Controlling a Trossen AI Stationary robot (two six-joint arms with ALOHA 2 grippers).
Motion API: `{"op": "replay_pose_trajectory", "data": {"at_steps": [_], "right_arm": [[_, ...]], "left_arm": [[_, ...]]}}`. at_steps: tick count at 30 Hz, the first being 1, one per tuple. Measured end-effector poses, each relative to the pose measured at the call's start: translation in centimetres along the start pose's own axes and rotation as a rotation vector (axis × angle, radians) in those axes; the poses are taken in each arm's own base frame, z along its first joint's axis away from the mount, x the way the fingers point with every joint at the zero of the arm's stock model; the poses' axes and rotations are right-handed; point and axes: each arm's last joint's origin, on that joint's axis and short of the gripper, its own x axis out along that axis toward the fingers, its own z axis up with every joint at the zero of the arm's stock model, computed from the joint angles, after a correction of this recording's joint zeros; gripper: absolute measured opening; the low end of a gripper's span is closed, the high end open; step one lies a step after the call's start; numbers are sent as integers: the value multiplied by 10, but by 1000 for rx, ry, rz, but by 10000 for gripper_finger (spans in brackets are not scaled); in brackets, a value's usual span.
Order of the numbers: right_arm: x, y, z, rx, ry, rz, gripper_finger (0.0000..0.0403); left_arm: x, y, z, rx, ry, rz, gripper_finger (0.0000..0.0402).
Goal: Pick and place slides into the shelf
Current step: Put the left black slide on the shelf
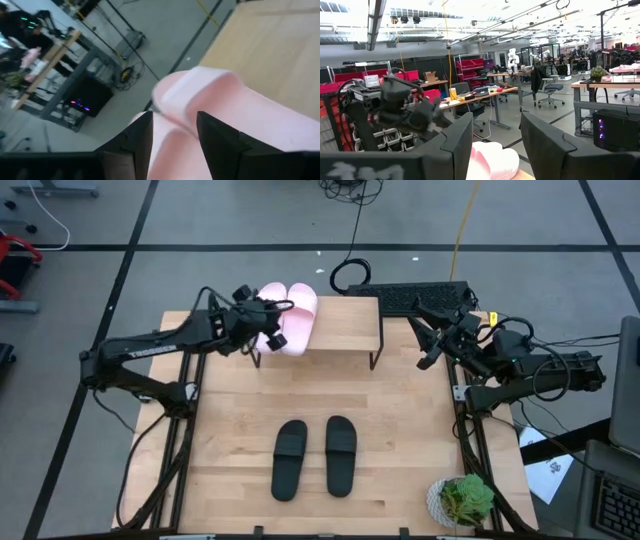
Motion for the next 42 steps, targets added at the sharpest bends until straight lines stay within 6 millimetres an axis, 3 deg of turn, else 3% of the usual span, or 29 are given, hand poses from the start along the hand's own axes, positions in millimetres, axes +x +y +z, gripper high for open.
{"op": "replay_pose_trajectory", "data": {"at_steps": [4,8,12,17,23,30,36,42], "right_arm": [[0,0,0,-2,3,0,155],[1,1,-3,15,18,12,155],[5,10,-9,64,58,192,155],[15,30,-27,171,182,472,155],[24,65,-68,284,478,721,155],[18,104,-117,338,796,876,155],[4,123,-142,297,944,914,155],[-9,131,-161,226,1075,910,155]], "left_arm": [[-25,8,-5,4,19,41,157],[-56,16,-10,-108,-18,5,157],[-81,14,-14,-200,-56,-134,157],[-106,-6,-19,-225,-52,-371,157],[-130,-52,-19,-233,-12,-569,157],[-150,-126,-27,-212,97,-671,157],[-160,-184,-47,-231,221,-681,157],[-168,-222,-64,-261,291,-680,157]]}}
